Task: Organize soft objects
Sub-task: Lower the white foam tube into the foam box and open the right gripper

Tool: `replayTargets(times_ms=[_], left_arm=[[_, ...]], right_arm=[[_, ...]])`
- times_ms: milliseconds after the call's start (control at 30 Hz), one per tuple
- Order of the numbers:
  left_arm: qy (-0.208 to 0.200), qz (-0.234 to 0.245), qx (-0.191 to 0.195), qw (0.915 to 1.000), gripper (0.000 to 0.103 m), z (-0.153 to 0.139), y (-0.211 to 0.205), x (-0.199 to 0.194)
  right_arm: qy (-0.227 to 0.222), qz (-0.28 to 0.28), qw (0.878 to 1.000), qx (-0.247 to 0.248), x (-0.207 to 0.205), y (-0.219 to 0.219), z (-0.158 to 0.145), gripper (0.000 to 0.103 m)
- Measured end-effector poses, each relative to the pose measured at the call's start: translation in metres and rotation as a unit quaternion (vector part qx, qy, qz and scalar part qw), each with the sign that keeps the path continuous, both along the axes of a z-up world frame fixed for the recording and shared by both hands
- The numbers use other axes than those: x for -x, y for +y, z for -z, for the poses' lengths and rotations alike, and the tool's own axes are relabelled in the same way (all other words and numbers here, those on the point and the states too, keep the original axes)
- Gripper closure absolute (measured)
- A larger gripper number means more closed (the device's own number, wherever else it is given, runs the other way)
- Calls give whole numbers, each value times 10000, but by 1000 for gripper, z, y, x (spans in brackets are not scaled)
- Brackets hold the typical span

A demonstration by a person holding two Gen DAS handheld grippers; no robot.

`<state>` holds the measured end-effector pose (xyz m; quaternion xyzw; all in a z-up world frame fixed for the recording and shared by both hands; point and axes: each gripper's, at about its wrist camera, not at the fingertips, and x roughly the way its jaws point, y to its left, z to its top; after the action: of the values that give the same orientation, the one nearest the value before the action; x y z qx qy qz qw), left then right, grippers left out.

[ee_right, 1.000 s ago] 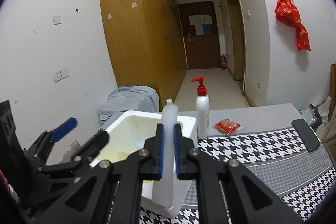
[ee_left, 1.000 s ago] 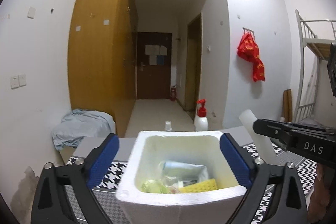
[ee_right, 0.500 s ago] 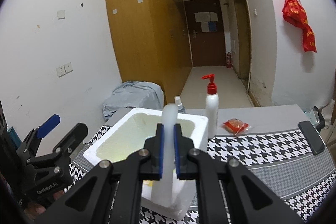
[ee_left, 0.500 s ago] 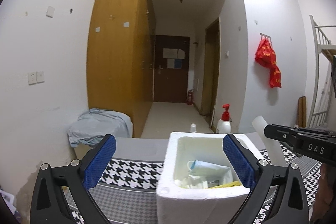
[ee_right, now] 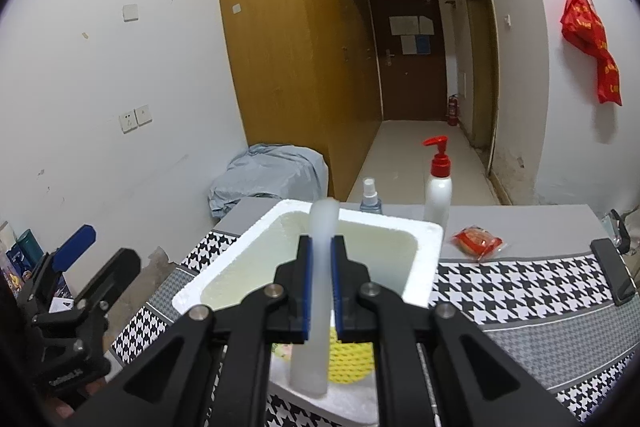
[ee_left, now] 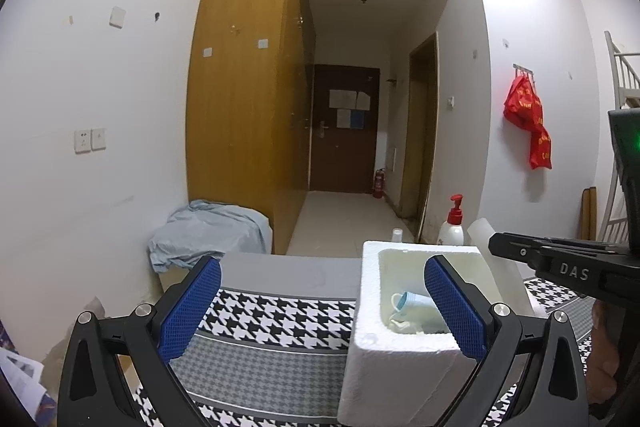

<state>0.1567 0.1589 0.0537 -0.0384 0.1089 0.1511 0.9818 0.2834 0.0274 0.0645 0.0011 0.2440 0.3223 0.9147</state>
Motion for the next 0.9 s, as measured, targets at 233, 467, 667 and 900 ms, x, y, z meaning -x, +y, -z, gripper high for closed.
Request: replayTargets(times_ms=[233, 467, 667, 900], left_arm=[[-16, -16, 3, 10000, 1, 1, 3, 3], [34, 53, -17, 10000, 1, 3, 4, 3], [-13, 44, -19, 10000, 1, 1, 4, 6], [-10, 42, -13, 10000, 1, -1, 2, 7]], right_arm=[[-41, -6, 9998, 179, -5, 10, 2, 92], [-108, -22, 9996, 277, -9, 14, 4, 86], [-87, -134, 9996, 239, -6, 11, 6, 29], [-102, -71, 9999, 102, -3, 1, 2, 22]])
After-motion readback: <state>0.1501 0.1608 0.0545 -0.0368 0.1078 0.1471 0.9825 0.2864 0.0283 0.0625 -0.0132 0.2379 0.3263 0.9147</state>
